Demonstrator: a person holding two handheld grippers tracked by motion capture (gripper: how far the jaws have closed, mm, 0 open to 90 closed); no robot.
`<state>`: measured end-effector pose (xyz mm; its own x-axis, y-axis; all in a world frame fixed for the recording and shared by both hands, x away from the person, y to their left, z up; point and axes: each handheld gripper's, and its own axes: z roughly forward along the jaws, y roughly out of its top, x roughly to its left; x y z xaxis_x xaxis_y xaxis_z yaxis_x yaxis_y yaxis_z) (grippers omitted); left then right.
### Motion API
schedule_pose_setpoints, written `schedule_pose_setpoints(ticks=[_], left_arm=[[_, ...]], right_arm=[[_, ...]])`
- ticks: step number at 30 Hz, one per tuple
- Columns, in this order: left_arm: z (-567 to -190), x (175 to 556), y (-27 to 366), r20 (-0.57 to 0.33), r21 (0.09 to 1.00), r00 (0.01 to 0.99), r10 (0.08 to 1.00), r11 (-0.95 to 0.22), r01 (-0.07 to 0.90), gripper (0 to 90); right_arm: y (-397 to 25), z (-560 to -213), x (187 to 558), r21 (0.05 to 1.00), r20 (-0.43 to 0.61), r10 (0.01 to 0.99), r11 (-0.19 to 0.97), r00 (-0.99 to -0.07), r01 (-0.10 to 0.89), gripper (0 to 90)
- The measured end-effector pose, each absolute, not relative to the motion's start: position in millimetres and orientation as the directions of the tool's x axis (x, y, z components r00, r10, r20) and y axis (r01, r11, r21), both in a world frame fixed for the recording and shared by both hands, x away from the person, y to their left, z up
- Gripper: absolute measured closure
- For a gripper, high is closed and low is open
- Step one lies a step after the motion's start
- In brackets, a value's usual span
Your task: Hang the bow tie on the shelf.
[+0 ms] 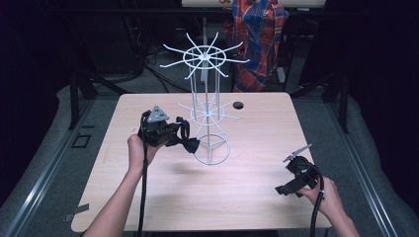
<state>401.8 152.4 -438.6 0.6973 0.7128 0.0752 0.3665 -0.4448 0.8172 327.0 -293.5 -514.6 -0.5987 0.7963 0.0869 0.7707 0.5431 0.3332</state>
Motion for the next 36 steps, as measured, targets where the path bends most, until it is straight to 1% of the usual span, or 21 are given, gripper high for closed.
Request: schedule_pose_setpoints(ticks=[4,12,13,15,17,20,24,36], left_arm=[[-442,403,150,0.063,0.814,0.707,0.705,-0.446,0.373,86.5],[-450,406,146,0.009,0.821,0.717,0.697,-0.415,0.392,86.5],[-450,406,146,0.009,0.821,0.717,0.697,-0.415,0.392,86.5],[-451,407,146,-0.010,0.825,0.717,0.697,-0.399,0.399,86.5],[-453,409,146,-0.024,0.831,0.716,0.698,-0.384,0.402,86.5],[-454,410,144,-0.032,0.833,0.717,0.696,-0.378,0.404,86.5],[-455,411,140,-0.041,0.835,0.721,0.692,-0.372,0.404,86.5],[-458,412,134,-0.061,0.837,0.733,0.678,-0.365,0.408,85.8]], right_arm=[[-293,-515,327,0.335,0.089,0.798,0.540,-0.596,0.772,1.9],[-294,-515,327,0.325,0.092,0.793,0.547,-0.602,0.771,1.9],[-294,-514,327,0.320,0.075,0.796,0.551,-0.601,0.771,1.9],[-294,-514,327,0.320,0.076,0.796,0.551,-0.601,0.771,1.9],[-293,-516,327,0.326,0.098,0.802,0.534,-0.590,0.780,1.9],[-292,-517,327,0.335,0.095,0.804,0.529,-0.587,0.779,1.9],[-293,-516,327,0.320,0.097,0.798,0.541,-0.595,0.778,1.9],[-293,-516,327,0.320,0.094,0.797,0.543,-0.597,0.776,1.9]])
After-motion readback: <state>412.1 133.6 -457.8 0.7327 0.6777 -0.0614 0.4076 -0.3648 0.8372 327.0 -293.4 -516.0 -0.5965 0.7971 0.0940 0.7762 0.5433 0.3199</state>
